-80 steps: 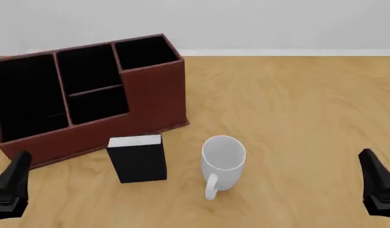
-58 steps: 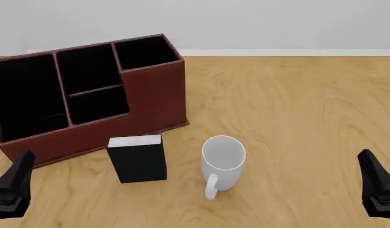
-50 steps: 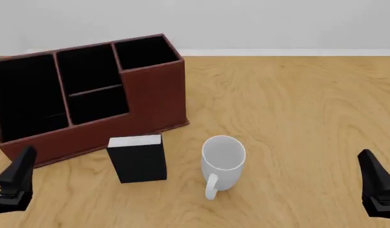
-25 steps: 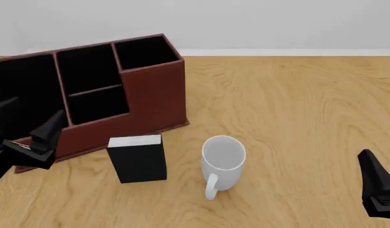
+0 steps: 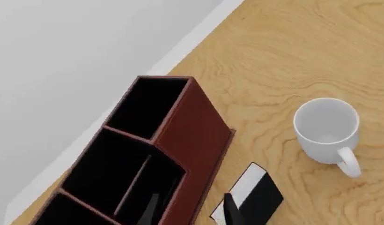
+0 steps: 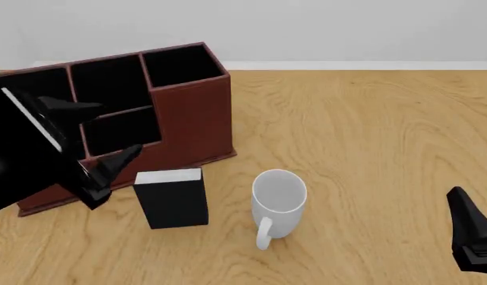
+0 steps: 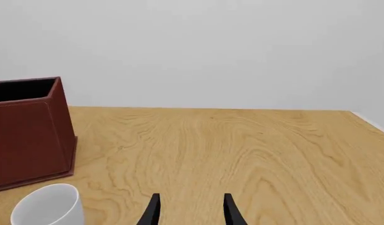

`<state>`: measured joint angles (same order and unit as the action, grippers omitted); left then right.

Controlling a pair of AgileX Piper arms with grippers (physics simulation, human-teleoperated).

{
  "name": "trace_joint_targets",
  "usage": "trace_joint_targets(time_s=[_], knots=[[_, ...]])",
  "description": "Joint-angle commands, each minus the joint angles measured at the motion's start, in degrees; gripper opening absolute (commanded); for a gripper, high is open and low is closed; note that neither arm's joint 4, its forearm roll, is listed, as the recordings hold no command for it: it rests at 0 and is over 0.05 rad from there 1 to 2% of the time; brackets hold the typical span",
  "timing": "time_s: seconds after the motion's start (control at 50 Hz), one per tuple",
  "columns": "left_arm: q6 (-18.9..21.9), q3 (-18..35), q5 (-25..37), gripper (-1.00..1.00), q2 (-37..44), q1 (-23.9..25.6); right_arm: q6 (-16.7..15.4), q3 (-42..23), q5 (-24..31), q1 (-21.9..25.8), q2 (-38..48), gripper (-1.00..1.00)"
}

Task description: Pick up the book and place it in the front compartment of the caddy.

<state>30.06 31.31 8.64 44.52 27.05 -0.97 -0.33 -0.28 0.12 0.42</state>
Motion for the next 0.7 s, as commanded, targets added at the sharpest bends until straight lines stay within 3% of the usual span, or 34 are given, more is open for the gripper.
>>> trace_joint_targets(time_s=[0.02,0.08,0.3,0.38,0.46,0.54,0.58,0.62,0.7], knots=[[6.68,4.0,9.44,1.0,2.87,6.23,0.0,-0.06,0.01,0.0,0.04,1.0],[9.57,3.33,10.15,1.0,3.37,7.03,0.0,0.03,-0.12,0.01,0.09,1.0],[13.66,5.0,19.64,1.0,3.69,11.49,-0.02,-0.12,0.14,0.01,-0.03,1.0],[14.03,6.76,23.4,1.0,3.5,12.2,-0.02,-0.12,0.14,0.01,-0.03,1.0],[14.12,12.26,29.48,1.0,5.2,12.25,-0.02,-0.12,0.14,0.02,-0.02,1.0],[14.62,8.48,26.92,1.0,5.29,11.92,0.0,-0.12,0.14,0.02,-0.01,1.0],[16.72,7.26,26.52,1.0,5.57,10.48,0.0,-0.12,0.14,0.02,-0.02,1.0],[16.79,11.02,29.69,1.0,6.13,9.89,0.0,-0.12,0.14,0.01,-0.03,1.0],[18.31,9.95,28.62,1.0,6.22,8.16,-0.01,-0.12,0.14,0.01,-0.02,1.0]])
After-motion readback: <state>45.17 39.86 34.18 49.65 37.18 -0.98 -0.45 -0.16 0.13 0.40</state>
